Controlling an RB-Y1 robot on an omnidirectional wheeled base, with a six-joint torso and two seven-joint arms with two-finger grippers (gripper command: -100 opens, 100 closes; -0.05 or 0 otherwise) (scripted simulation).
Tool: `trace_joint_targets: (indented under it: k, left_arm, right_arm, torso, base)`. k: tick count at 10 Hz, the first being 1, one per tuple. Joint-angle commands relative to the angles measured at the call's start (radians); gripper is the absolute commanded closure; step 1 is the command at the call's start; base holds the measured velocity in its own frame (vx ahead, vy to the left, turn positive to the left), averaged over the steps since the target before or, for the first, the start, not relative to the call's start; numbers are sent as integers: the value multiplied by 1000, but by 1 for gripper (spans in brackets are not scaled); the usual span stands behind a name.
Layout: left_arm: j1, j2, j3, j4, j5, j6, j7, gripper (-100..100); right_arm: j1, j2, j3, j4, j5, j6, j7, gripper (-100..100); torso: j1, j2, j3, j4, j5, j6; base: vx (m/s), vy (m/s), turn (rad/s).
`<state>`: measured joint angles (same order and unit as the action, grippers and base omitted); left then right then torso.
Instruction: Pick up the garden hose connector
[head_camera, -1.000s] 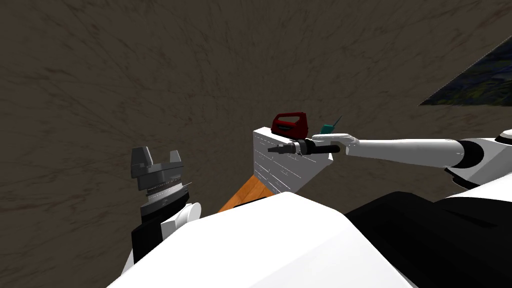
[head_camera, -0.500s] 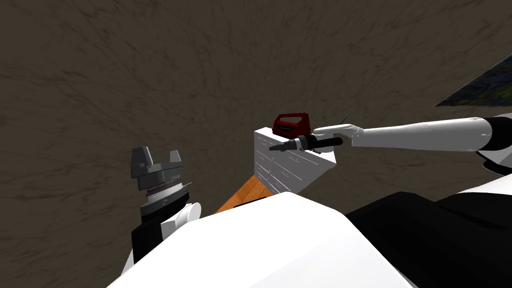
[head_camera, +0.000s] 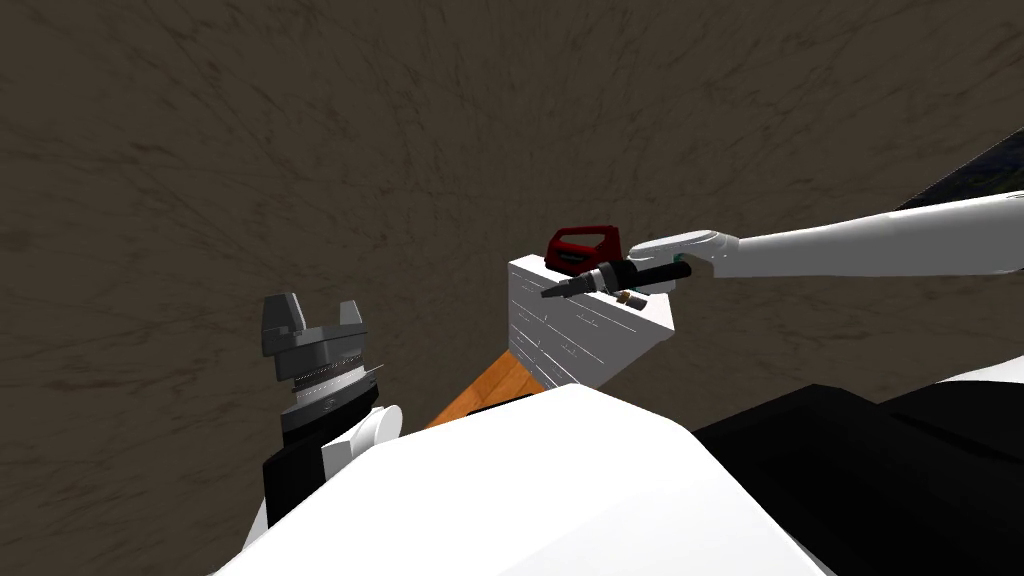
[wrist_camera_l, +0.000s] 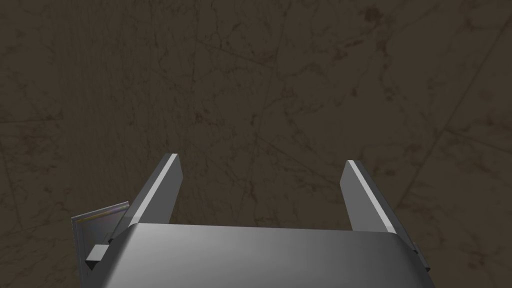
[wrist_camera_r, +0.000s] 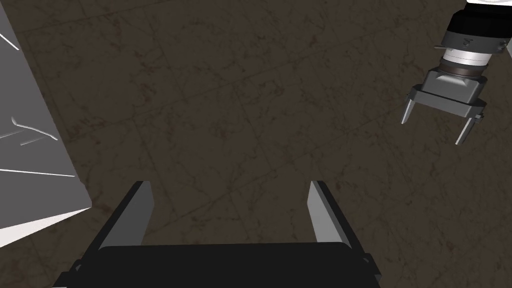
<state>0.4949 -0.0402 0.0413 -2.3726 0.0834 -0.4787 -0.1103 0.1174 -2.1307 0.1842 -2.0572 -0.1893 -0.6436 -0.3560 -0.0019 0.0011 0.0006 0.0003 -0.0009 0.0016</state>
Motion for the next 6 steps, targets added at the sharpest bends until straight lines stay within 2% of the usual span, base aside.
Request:
trace_joint_targets:
  k: [1,2,3,5,6]
  left_arm:
    - [0,0,0,0,0,0,0,0]
    - [0,0,0,0,0,0,0,0]
    - [0,0,0,0,0,0,0,0]
    - [0,0,0,0,0,0,0,0]
    - [0,0,0,0,0,0,0,0]
  right_arm:
    - [13,-50,-14,14,0,2,-6,-100]
    - [13,-65,-14,14,0,2,-6,-100]
    - [-2,-103,3,37,-8,5,-10,-100]
    - [-2,-149,3,37,-8,5,-10,-100]
    - [-15,-185,20,57,-16,9,-15,-100]
  torso:
    - [0,0,0,0,0,0]
    - [-1,0,0,0,0,0]
    - [0,-1,0,0,0,0]
    - [-1,-1,0,0,0,0]
    - [1,-1,0,0,0,0]
  base:
    - [-6,-54,52]
    - [2,-33,-5]
    - [0,-55,72]
    - [2,-42,22]
    - [-4,-44,63]
